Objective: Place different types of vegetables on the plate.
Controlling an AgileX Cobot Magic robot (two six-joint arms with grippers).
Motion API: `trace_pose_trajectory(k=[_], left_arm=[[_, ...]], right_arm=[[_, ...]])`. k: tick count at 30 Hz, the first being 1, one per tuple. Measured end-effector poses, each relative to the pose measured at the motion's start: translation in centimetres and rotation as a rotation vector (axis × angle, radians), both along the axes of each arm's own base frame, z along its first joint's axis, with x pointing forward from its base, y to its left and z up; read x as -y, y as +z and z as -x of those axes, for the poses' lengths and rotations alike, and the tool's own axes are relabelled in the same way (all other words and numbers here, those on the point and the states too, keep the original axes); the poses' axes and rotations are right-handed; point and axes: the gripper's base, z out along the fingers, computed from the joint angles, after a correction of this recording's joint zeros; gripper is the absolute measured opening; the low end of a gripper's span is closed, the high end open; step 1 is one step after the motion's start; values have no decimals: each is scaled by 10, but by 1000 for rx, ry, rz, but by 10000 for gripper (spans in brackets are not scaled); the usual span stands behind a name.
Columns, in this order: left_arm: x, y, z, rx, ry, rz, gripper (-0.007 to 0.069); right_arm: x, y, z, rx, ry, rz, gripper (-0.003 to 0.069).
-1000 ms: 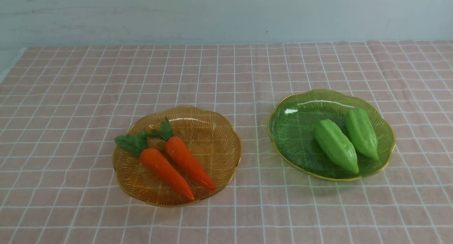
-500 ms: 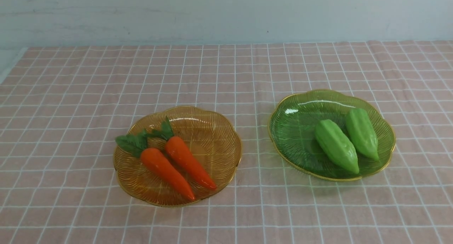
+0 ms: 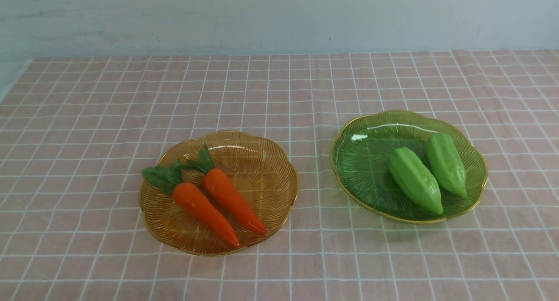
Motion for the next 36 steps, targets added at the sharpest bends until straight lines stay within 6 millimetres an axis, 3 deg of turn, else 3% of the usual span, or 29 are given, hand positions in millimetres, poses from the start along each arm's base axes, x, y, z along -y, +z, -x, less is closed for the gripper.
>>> trace_pose_trajectory(k=[24,30,36], left_arm=[[0,0,0,3,0,0,-3],[0,0,0,3,-1,-1,-3],[0,0,0,3,-1,-1,-3]], right_arm=[[-1,-3,-2,-39,0,16,-17],[-1,-10,-4,-45,-91,194,-17],[5,-38,-14,-257,-308,363,-17]])
